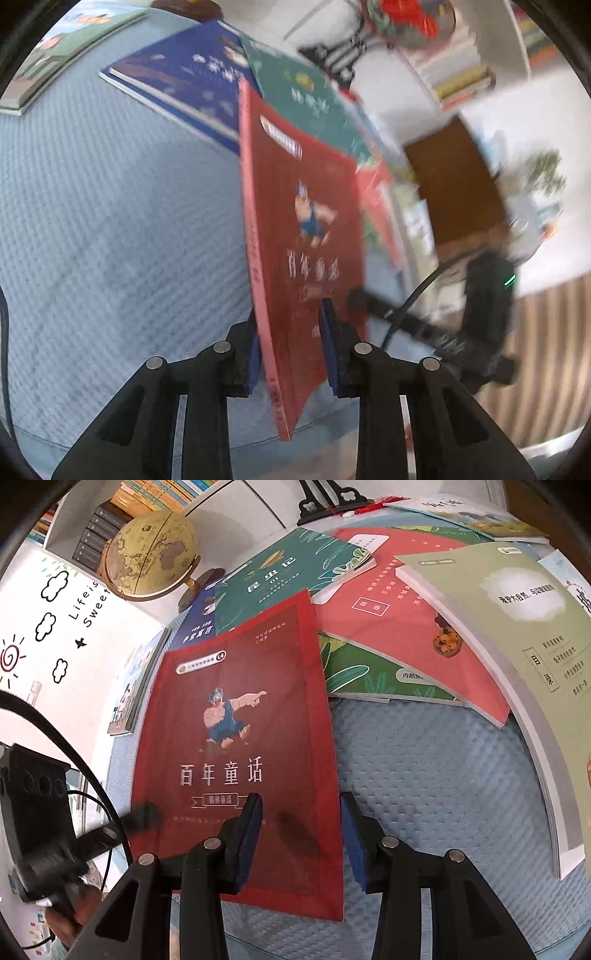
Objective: Organize books
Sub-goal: 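Carry the upright red book toward the globe with the left gripper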
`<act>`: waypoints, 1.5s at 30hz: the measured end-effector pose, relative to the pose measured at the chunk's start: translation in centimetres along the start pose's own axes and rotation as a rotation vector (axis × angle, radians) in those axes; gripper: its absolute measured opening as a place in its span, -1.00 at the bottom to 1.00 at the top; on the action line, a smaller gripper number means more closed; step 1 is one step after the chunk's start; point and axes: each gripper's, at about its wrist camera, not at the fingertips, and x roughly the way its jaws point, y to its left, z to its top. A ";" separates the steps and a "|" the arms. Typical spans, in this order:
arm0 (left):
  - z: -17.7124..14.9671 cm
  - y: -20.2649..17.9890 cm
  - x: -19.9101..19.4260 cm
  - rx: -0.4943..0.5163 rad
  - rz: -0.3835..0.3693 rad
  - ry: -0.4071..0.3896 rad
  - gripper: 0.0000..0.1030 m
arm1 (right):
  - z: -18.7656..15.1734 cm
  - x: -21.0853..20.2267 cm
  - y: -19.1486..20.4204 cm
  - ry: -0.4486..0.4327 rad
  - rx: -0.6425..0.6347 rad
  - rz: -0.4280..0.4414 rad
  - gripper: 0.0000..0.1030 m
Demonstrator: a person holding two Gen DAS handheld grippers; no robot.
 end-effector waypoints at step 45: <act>6.2 4.1 -12.4 0.063 -0.138 -0.064 -0.67 | 2.0 -2.5 18.2 -0.102 -0.268 0.127 -0.46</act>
